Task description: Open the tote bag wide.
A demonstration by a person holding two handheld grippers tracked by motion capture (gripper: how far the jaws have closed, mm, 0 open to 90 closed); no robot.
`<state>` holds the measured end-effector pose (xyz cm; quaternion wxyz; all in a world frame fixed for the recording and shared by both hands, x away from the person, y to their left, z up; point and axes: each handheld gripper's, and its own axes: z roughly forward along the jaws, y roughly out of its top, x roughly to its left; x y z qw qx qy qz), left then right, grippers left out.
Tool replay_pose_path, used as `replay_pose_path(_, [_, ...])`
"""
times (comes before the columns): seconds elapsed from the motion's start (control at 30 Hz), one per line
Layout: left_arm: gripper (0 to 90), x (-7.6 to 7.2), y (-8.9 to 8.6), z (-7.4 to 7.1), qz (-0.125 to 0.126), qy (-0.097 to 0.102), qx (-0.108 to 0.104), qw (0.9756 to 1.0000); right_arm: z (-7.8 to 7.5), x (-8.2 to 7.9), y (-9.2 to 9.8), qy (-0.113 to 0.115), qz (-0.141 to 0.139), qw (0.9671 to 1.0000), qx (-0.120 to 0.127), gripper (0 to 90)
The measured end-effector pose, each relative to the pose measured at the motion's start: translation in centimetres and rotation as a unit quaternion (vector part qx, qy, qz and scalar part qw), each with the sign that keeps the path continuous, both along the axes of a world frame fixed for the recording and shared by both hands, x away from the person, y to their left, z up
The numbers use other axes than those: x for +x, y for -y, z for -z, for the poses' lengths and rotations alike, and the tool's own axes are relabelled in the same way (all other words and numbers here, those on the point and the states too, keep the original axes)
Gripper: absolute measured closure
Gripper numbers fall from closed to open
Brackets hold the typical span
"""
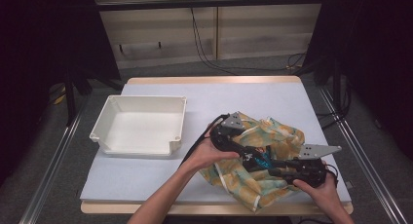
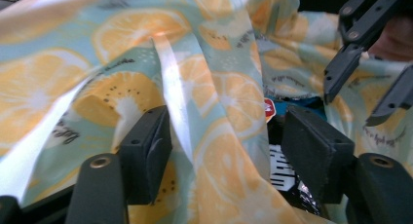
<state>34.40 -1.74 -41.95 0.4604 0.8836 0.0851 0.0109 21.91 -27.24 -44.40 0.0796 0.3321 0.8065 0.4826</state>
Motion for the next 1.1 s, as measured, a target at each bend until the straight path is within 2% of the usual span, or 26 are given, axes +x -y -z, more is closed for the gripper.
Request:
replay_pose_path(0.07, [36.9,0.1,0.3,0.1,-0.003,0.007,0.006,0.9999,0.1,0.0,-0.2,-0.001,-0.004,1.0,-0.002,65.6])
replay_pose_path(0.1, [42.2,0.1,0.6,0.1,-0.011,0.023,0.018,0.9995,0.2,0.0,-0.3,-0.003,-0.006,1.0,-0.004,65.7])
replay_pose_path(0.13, [50.5,0.1,0.6,0.1,-0.011,0.023,0.018,0.9995,0.2,0.0,-0.3,-0.003,-0.006,1.0,-0.004,65.7])
replay_pose_path(0.17, [61.6,0.3,0.7,0.0,-0.004,0.029,0.027,0.9992,0.5,0.0,-0.5,-0.005,-0.008,0.9999,-0.007,65.9])
replay_pose_path(0.23, [80.1,0.6,0.7,-0.1,-0.001,0.024,0.027,0.9993,0.7,0.0,-0.6,-0.007,-0.012,0.9999,-0.01,66.1])
replay_pose_path(0.27, [86.6,0.6,0.7,-0.1,-0.001,0.024,0.027,0.9993,0.7,0.0,-0.6,-0.007,-0.012,0.9999,-0.01,66.1])
replay_pose_path(0.3, [88.4,1.1,0.5,-0.2,-0.011,0.014,0.013,0.9998,0.7,0.0,-0.6,-0.008,-0.012,0.9999,-0.009,66.6])
replay_pose_path(0.33, [89.1,1.4,0.4,-0.2,-0.014,0.005,0.0,0.9999,0.8,-0.1,-0.5,-0.009,-0.011,0.9999,-0.007,67.1])
replay_pose_path(0.4, [89.5,1.7,0.2,-0.3,-0.021,0.001,-0.003,0.9998,1.1,-0.2,-0.5,-0.014,-0.013,0.9998,-0.008,69.2])
replay_pose_path(0.47, [89.5,2.3,0.0,-0.3,-0.033,-0.013,-0.014,0.9993,1.1,-0.3,-0.6,-0.016,-0.017,0.9997,-0.009,70.2])
replay_pose_path(0.5, [89.4,2.9,-0.2,-0.3,-0.041,-0.015,-0.013,0.999,1.3,-0.6,-0.8,-0.018,-0.027,0.9994,-0.016,72.0])
replay_pose_path(0.67, [89.3,4.1,-0.6,-0.1,-0.055,-0.032,-0.024,0.9977,1.7,-0.9,-1.2,-0.031,-0.039,0.9984,-0.026,74.5])
replay_pose_path(0.7, [89.3,4.6,-0.7,0.1,-0.061,-0.044,-0.032,0.9967,1.9,-1.1,-1.2,-0.041,-0.043,0.9979,-0.025,76.3])
replay_pose_path(0.77, [88.8,4.7,-0.7,0.2,-0.06,-0.055,-0.033,0.9961,2.2,-1.5,-1.3,-0.048,-0.053,0.997,-0.03,76.7])
replay_pose_path(0.83, [88.7,4.9,-0.7,0.3,-0.062,-0.053,-0.033,0.9961,2.6,-2.4,-1.5,-0.055,-0.062,0.9957,-0.04,76.8])
replay_pose_path(0.87, [88.6,5.2,-0.8,0.5,-0.064,-0.058,-0.032,0.9957,2.7,-2.7,-1.5,-0.058,-0.065,0.9952,-0.045,77.3])
replay_pose_path(0.9, [88.4,5.5,-0.9,0.7,-0.074,-0.058,-0.029,0.9951,2.9,-3.0,-1.5,-0.061,-0.066,0.9947,-0.049,77.5])
replay_pose_path(0.97, [88.3,6.1,-1.2,1.1,-0.083,-0.069,-0.035,0.9935,3.3,-3.3,-1.2,-0.069,-0.065,0.9942,-0.049,78.5])
replay_pose_path(1.0, [87.9,6.1,-1.2,1.1,-0.083,-0.069,-0.035,0.9935,3.4,-3.4,-1.1,-0.07,-0.065,0.9941,-0.051,78.5])
replay_pose_path(1.03, [86.4,6.3,-1.3,1.5,-0.088,-0.085,-0.045,0.9915,3.4,-3.5,-1.0,-0.071,-0.062,0.9943,-0.051,78.1])
replay_pose_path(1.1, [82.9,6.1,-1.3,1.4,-0.087,-0.084,-0.042,0.9918,3.3,-3.4,-0.7,-0.066,-0.055,0.9953,-0.044,76.6])
